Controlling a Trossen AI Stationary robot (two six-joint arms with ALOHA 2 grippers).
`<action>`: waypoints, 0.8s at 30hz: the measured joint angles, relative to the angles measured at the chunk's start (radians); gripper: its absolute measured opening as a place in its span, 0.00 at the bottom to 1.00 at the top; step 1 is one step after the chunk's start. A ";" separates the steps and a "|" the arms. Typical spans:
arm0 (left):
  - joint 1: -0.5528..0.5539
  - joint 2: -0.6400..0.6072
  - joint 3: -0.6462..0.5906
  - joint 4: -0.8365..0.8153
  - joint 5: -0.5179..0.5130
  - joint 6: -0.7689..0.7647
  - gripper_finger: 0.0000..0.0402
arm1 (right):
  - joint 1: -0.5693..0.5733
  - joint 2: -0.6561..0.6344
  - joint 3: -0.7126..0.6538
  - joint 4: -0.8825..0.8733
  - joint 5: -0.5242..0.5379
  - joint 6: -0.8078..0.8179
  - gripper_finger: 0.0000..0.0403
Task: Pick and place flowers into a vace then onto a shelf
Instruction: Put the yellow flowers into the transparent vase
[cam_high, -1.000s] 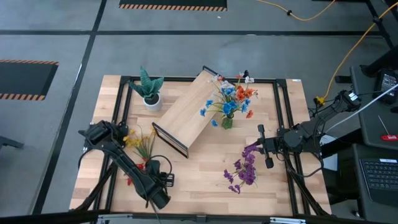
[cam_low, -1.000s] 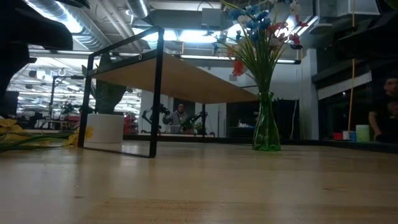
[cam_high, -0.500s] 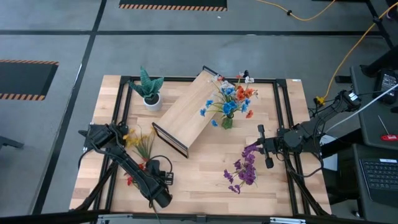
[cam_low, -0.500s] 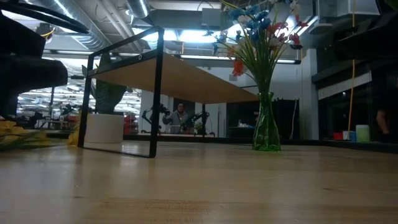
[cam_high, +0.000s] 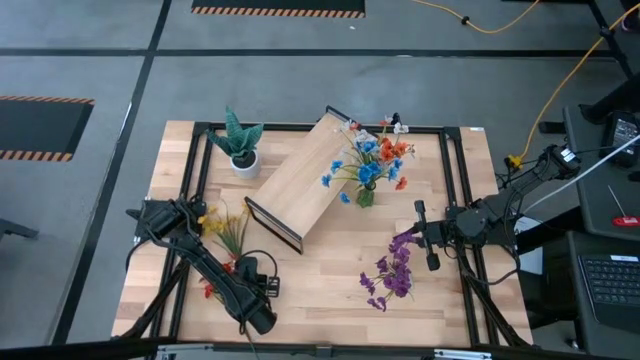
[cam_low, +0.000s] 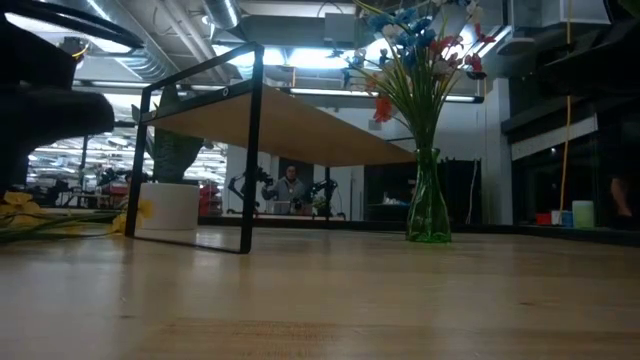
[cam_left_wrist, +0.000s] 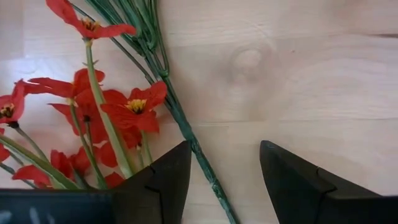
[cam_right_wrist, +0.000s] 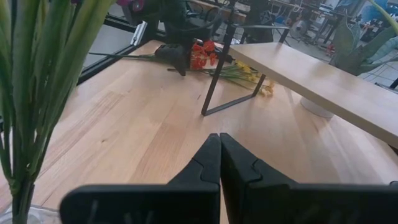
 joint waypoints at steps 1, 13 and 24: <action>0.000 0.000 0.005 0.000 -0.001 0.001 0.46 | 0.000 0.000 0.000 0.000 0.000 0.001 0.00; -0.005 0.000 0.032 -0.078 0.034 0.005 0.46 | 0.000 0.000 0.000 -0.009 0.000 0.002 0.00; 0.008 -0.001 -0.021 0.003 0.010 0.006 0.46 | 0.000 0.000 0.000 -0.012 0.000 0.002 0.00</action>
